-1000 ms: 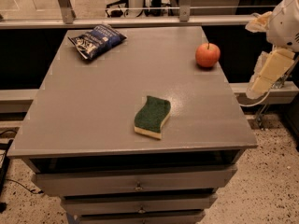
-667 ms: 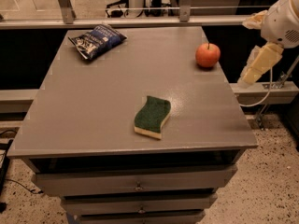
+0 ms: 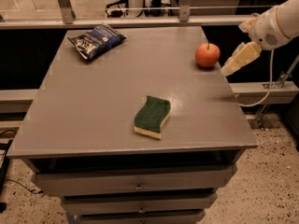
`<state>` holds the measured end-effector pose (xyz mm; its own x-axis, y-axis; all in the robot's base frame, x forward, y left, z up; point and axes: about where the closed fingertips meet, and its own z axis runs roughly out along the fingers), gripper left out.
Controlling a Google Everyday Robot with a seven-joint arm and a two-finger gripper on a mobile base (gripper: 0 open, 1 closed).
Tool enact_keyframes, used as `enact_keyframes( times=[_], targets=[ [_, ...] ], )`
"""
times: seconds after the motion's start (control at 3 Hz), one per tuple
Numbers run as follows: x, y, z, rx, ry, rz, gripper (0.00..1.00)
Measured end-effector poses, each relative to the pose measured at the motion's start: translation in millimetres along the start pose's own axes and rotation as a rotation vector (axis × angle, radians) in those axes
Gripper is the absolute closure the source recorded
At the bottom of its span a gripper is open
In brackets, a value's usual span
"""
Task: Move apple near sponge
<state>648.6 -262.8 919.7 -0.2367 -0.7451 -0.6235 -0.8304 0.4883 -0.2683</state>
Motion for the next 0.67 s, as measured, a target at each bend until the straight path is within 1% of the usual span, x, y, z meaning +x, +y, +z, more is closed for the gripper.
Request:
enact_keyframes(
  times=[0.33, 0.67],
  targets=[
    [2, -30, 38, 0.035, -0.063, 0.132, 0.0],
    [4, -43, 68, 0.035, -0.1, 0.206, 0.0]
  ],
)
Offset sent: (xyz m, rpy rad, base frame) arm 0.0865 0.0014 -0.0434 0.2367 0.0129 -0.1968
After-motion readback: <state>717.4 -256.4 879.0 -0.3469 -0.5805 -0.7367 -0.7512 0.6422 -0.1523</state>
